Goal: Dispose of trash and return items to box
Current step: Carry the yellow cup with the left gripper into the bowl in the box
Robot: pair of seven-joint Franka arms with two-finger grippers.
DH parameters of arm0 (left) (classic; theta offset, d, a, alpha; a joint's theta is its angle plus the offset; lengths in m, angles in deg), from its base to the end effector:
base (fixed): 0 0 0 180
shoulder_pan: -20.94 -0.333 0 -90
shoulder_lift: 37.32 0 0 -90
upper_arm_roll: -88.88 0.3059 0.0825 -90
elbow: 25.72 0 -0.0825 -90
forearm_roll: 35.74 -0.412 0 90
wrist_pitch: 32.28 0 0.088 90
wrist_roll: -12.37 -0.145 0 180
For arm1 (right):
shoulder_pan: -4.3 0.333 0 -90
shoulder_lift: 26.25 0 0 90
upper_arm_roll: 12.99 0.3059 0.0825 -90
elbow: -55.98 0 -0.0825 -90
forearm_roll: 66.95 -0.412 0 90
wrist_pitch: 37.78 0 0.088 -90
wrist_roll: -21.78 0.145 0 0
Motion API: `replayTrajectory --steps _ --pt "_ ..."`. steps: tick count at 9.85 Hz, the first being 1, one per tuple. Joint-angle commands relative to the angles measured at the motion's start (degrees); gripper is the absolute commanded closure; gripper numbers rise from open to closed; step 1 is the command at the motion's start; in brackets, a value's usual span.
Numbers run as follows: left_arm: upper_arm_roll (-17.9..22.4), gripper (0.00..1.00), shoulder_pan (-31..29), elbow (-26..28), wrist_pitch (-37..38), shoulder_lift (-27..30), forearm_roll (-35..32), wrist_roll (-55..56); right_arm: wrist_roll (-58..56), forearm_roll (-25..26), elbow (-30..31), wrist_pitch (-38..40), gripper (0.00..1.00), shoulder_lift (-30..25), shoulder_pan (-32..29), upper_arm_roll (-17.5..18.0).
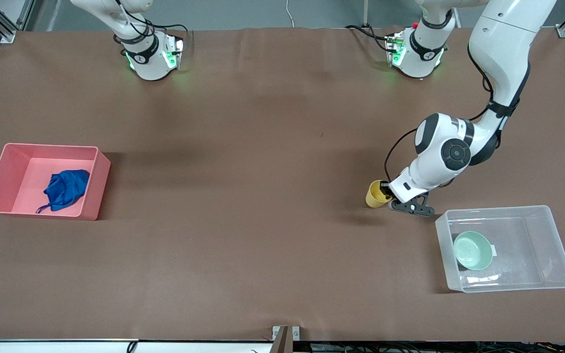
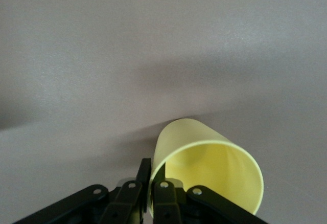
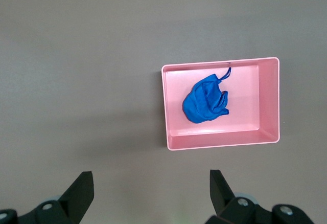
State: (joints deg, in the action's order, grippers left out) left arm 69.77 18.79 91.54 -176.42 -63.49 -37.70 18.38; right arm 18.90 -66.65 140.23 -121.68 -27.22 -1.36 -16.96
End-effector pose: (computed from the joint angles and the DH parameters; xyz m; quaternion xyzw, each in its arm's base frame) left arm 0.5868 -0.1841 0.1608 0.9937 -0.0916 0.0065 0.0644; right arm 0.5582 -0.0959 0.6263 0.9982 -0.0592 0.0051 0.0026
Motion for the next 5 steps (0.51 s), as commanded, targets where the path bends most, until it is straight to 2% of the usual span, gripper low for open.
replayTrajectory --steps 1,3,5 --pt "-0.05 1.00 -1.19 -1.75 1.48 1.28 -1.56 0.41 -0.72 0.75 0.04 0.40 0.00 -0.17 -1.02 0.90" --pt "0.04 1.00 -2.94 -10.25 10.41 2.44 -1.56 0.15 -0.72 0.75 0.04 0.40 0.00 -0.17 -1.02 0.90" --pt "0.30 1.00 -5.14 -22.45 22.00 0.61 -1.56 -3.08 -0.72 0.75 0.04 0.40 0.00 -0.17 -1.02 0.90"
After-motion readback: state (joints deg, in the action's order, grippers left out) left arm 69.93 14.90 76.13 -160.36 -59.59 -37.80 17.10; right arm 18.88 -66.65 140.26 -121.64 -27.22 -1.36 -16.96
